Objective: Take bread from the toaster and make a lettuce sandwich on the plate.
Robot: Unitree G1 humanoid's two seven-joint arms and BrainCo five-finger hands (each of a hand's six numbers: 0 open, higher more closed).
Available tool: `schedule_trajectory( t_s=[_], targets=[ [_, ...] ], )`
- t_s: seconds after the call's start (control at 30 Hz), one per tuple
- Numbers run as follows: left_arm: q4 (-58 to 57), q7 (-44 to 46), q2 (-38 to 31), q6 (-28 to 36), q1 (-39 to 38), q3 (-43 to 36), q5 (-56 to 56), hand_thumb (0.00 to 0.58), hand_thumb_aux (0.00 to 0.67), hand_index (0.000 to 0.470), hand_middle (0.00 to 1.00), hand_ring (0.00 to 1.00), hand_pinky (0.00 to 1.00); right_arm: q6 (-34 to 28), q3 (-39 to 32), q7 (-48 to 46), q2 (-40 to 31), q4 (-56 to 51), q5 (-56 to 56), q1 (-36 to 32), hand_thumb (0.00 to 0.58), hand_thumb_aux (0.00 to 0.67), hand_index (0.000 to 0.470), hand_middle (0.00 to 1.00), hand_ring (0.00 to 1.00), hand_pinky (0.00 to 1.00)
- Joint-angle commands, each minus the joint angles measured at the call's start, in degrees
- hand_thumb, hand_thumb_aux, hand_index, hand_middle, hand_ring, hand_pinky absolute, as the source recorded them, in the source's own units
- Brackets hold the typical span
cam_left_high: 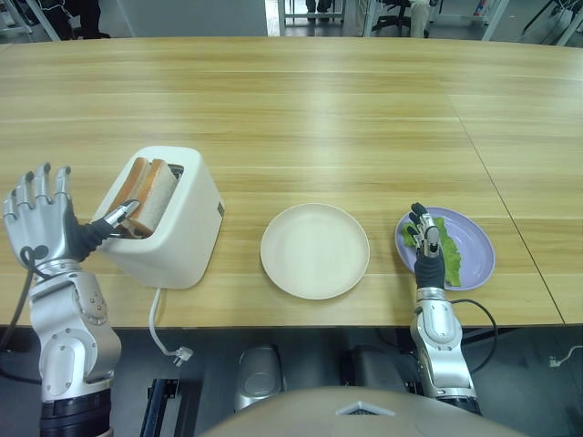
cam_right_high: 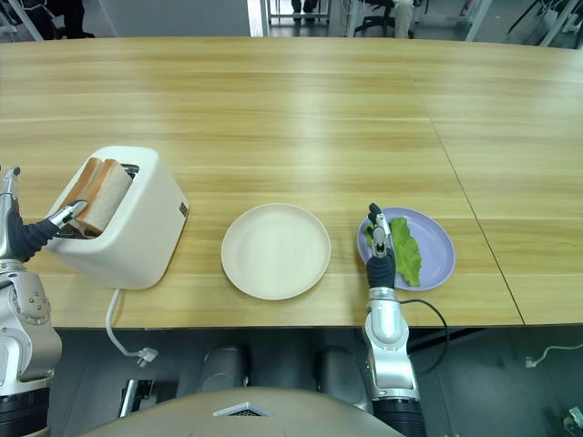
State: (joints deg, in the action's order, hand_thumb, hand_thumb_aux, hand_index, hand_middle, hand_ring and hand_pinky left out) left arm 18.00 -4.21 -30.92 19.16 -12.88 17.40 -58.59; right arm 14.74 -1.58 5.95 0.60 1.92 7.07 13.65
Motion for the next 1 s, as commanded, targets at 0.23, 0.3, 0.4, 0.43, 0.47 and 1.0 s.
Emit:
schedule_trajectory(
  t_s=[0.23, 0.3, 0.4, 0.43, 0.47, 1.0],
  targets=[
    [-2.49, 1.49, -0.01, 1.36, -0.52, -2.83, -0.03, 0.0, 0.0, 0.0, 0.0, 0.0, 0.0, -1.81, 1.18, -0.46, -0.19, 2.07, -1.4, 0.46, 0.0, 0.0, 0.0, 0.0, 0.0, 0.0],
    [-3.0, 1.71, -0.4, 1.77, -0.46, -3.08, -0.39, 0.0, 0.0, 0.0, 0.0, 0.0, 0.0, -2.1, 1.31, -0.52, -0.2, 2.25, -1.6, 0.44, 0.0, 0.0, 0.0, 0.0, 0.0, 0.0],
    [-4.35, 2.16, -0.61, 2.38, -0.59, -3.69, -0.57, 0.0, 0.0, 0.0, 0.0, 0.0, 0.0, -2.47, 1.54, -0.61, -0.2, 2.37, -1.97, 0.09, 0.0, 0.0, 0.0, 0.0, 0.0, 0.0],
    [-4.43, 2.08, -0.44, 2.28, -0.56, -3.68, 0.07, 0.0, 0.0, 0.0, 0.0, 0.0, 0.0, -2.56, 1.62, -0.66, -0.22, 2.42, -2.05, 0.01, 0.0, 0.0, 0.0, 0.0, 0.0, 0.0],
    [-4.7, 1.85, -0.3, 2.18, -0.52, -4.26, 0.04, 0.0, 0.0, 0.0, 0.0, 0.0, 0.0, -2.66, 1.71, -0.7, -0.23, 2.49, -2.13, -0.04, 0.0, 0.0, 0.0, 0.0, 0.0, 0.0],
    [-7.56, 0.65, -1.59, 1.6, -1.44, -6.7, 0.67, 0.58, 0.67, 0.46, 0.0, 0.0, 0.0, -3.23, 1.74, -1.17, 0.15, 2.82, -2.46, -0.29, 0.0, 0.0, 0.0, 0.0, 0.0, 0.0]
  ],
)
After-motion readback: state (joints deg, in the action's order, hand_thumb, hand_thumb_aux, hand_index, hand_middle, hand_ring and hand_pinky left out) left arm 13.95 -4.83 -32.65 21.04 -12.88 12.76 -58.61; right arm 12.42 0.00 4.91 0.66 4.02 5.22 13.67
